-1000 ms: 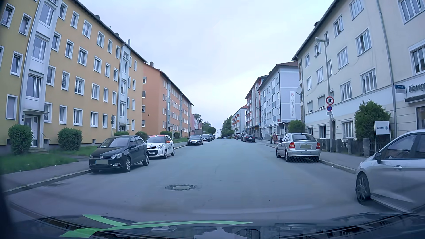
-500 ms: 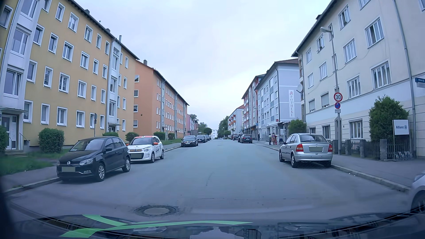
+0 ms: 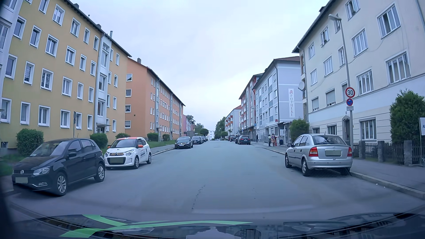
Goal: Follow the waypoints while adhering to traffic rules and regulations
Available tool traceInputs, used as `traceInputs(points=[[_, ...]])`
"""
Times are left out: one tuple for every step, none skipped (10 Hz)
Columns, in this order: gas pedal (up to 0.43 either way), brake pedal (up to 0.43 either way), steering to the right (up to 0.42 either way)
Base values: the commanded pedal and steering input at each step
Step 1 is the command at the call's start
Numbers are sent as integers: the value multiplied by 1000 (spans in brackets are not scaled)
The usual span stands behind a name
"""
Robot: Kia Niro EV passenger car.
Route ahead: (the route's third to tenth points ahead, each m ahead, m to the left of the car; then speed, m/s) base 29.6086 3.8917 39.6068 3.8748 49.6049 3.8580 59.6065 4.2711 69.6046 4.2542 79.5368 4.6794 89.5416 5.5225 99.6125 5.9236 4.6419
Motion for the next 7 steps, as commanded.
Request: traceInputs(points=[[110, 0, 16], [110, 0, 15], [110, 0, 15], [110, 0, 15], [110, 0, 15], [98, 0, 15], [98, 0, 15]])
